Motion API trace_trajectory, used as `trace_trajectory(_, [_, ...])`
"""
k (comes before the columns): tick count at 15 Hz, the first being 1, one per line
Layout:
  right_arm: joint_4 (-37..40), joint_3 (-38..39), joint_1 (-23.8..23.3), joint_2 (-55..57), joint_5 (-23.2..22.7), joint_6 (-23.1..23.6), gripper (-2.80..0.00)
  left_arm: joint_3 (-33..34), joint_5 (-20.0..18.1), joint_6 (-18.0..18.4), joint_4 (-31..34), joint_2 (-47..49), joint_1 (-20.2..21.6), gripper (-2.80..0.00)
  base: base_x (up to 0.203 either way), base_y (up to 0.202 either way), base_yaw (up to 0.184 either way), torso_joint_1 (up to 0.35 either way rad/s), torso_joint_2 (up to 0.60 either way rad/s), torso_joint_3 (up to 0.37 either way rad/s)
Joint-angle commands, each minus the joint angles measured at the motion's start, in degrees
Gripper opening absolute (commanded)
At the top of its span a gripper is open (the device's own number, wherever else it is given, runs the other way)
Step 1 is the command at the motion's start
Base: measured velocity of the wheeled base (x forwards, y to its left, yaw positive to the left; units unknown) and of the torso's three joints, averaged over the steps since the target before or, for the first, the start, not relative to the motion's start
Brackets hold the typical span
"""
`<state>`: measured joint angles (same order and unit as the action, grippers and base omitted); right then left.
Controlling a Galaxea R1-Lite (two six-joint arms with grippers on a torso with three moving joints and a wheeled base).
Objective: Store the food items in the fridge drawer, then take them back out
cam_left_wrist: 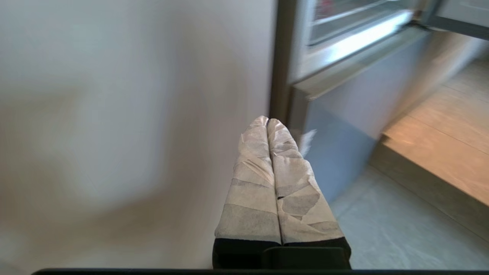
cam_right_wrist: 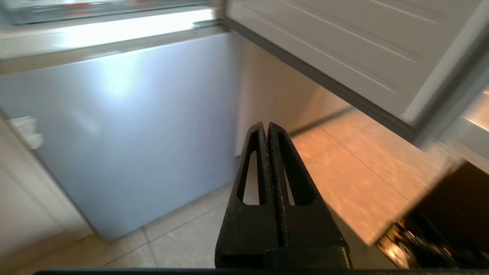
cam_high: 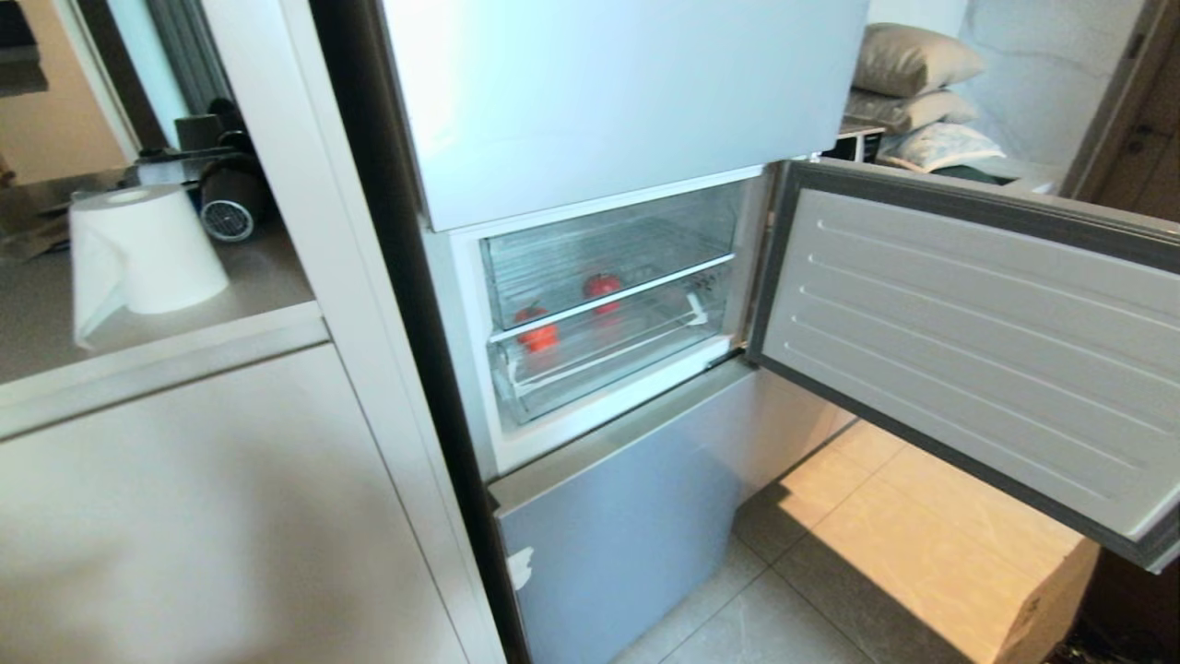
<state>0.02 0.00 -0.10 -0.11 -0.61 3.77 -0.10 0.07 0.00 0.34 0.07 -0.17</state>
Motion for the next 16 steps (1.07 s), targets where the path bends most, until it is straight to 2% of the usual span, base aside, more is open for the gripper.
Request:
trace_trajectory(1, [0.1, 0.0, 0.0, 0.1, 0.0, -0.1, -2.80, 0.0, 0.0, 0.0, 0.0, 0.0, 0.0, -2.80, -0.001, 0.007, -0.175, 0.002, 0.00, 0.004])
trace_trajectory(4, [-0.2, 0.0, 0.1, 0.2, 0.7, -3.5, -2.80, 0.0, 0.0, 0.0, 0.0, 0.0, 0.0, -2.80, 0.002, 0.007, -0.146, 0.002, 0.00, 0.003])
trace_trajectory(6, [-4.5, -1.6, -0.1, 2.5, 0.6, -6.8, -2.80, 0.0, 0.0, 0.0, 0.0, 0.0, 0.0, -2.80, 0.000, 0.000, -0.031, 0.001, 0.00, 0.001])
trace_trajectory(8, [-11.5, -5.9, -1.3, 11.6, 1.2, -15.3, -2.80, 0.0, 0.0, 0.0, 0.0, 0.0, 0.0, -2.80, 0.000, 0.000, 0.000, 0.000, 0.00, 0.000])
trace_trajectory(9, [-14.9, -8.9, -3.8, 18.3, 1.9, -21.1, -2.80, 0.0, 0.0, 0.0, 0.0, 0.0, 0.0, -2.80, 0.000, 0.000, 0.000, 0.000, 0.00, 0.000])
trace_trajectory(10, [-17.8, -11.6, -7.3, 24.4, 2.3, -26.1, -2.80, 0.0, 0.0, 0.0, 0.0, 0.0, 0.0, -2.80, 0.000, 0.000, 0.000, 0.000, 0.00, 0.000])
trace_trajectory(12, [-24.9, -15.8, -19.0, 37.5, 0.7, -35.3, -2.80, 0.0, 0.0, 0.0, 0.0, 0.0, 0.0, -2.80, 0.000, 0.000, 0.000, 0.000, 0.00, 0.000])
trace_trajectory(14, [-33.6, -17.9, -32.2, 49.5, -4.1, -42.2, -2.80, 0.0, 0.0, 0.0, 0.0, 0.0, 0.0, -2.80, 0.000, 0.000, 0.000, 0.000, 0.00, 0.000])
trace_trajectory(16, [-41.5, -20.8, -42.2, 61.4, -9.5, -47.4, -2.80, 0.0, 0.0, 0.0, 0.0, 0.0, 0.0, -2.80, 0.000, 0.000, 0.000, 0.000, 0.00, 0.000])
